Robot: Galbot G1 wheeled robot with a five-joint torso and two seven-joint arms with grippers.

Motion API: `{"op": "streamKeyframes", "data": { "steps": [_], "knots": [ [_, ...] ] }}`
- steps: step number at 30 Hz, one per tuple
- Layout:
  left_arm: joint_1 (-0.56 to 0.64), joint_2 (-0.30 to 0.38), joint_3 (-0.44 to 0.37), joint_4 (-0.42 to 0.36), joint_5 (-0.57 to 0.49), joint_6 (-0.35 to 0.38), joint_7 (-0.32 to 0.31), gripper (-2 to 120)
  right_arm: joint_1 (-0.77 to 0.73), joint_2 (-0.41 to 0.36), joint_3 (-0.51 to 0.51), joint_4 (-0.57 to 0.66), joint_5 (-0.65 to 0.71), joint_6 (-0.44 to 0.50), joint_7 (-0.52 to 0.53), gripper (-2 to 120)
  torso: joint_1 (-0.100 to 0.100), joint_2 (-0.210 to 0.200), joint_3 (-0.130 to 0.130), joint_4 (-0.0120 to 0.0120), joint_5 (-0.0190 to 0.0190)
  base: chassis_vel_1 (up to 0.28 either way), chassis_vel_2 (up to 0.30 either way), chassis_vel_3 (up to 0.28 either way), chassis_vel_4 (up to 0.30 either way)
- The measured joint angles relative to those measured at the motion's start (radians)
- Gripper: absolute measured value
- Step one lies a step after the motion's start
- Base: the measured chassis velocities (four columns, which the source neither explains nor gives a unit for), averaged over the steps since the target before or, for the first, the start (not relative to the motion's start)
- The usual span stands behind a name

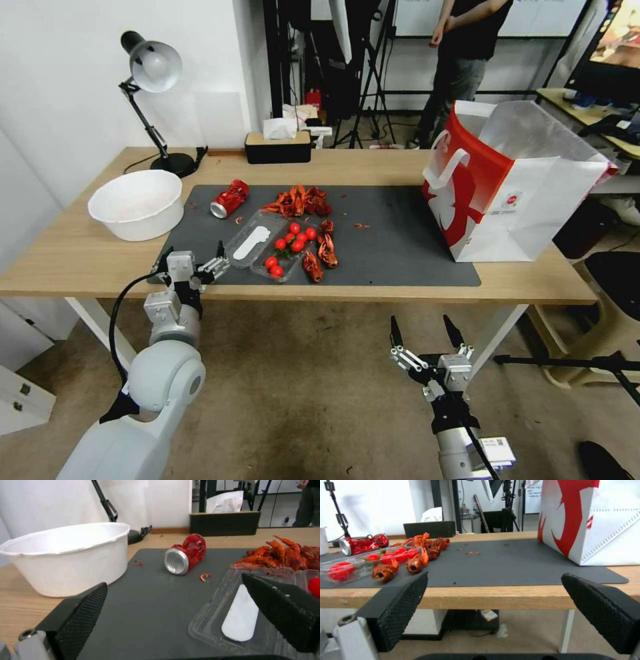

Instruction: Pick up the trash from the table and place it into the takeout bag.

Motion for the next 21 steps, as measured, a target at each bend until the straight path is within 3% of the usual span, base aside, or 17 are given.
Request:
{"op": "streamKeyframes", "data": {
  "steps": [7,13,21],
  "knots": [
    [-0.04,0.021,0.024,0.027,-0.005,-0.005,0.004,100,0.001,-0.004,-0.001,-0.003,0.002,0.0,0.0,100,0.0,0.0,0.0,0.0,0.0,0.0,0.0,0.0,0.0],
    [-0.127,0.048,0.066,0.094,-0.052,-0.05,0.049,100,0.008,0.004,-0.003,-0.01,0.001,-0.001,0.0,100,0.0,0.0,0.0,0.0001,0.0,0.0,0.0,0.0,0.0],
    [-0.36,0.056,0.145,0.287,-0.121,-0.093,0.156,100,0.012,0.01,-0.005,-0.02,-0.002,-0.002,0.004,100,0.0,0.0,0.0,-0.0002,0.0,0.0,0.0,0.0,0.0]
  ]
}}
